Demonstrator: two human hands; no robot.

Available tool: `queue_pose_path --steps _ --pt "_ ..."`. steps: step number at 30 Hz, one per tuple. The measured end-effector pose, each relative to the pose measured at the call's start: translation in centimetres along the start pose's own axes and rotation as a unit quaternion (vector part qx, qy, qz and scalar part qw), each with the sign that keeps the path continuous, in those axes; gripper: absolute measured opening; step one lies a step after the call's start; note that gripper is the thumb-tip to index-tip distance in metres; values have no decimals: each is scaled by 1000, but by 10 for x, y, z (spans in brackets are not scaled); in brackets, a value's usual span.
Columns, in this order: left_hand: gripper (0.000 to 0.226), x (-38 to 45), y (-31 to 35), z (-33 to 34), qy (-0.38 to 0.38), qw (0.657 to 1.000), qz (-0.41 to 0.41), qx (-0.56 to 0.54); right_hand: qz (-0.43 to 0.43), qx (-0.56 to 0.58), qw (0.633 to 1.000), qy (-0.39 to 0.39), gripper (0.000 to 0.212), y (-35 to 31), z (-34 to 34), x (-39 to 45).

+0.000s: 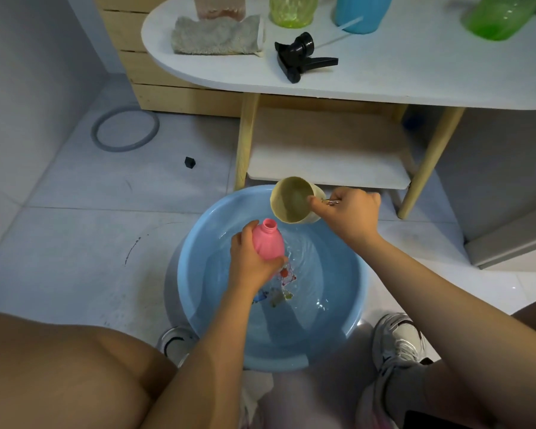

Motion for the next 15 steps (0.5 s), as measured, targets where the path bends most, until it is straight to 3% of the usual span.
queue_pose_path --steps 10,15 --pt "94 -1 0 1 -8 1000 -11 -1 -61 -15 996 65 43 -13 -1 0" --pt "94 1 2 1 -10 1000 -7 3 -105 -26 989 104 52 -16 0 0"
Point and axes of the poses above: each hand's wrist, its own x-axis towards the middle knuckle, its own z-axis out of the palm, y = z × x, the point moved 5 cm from there along x, towards the middle knuckle, and after that the axes turned 5 degrees about x, right-handed, at the moved point
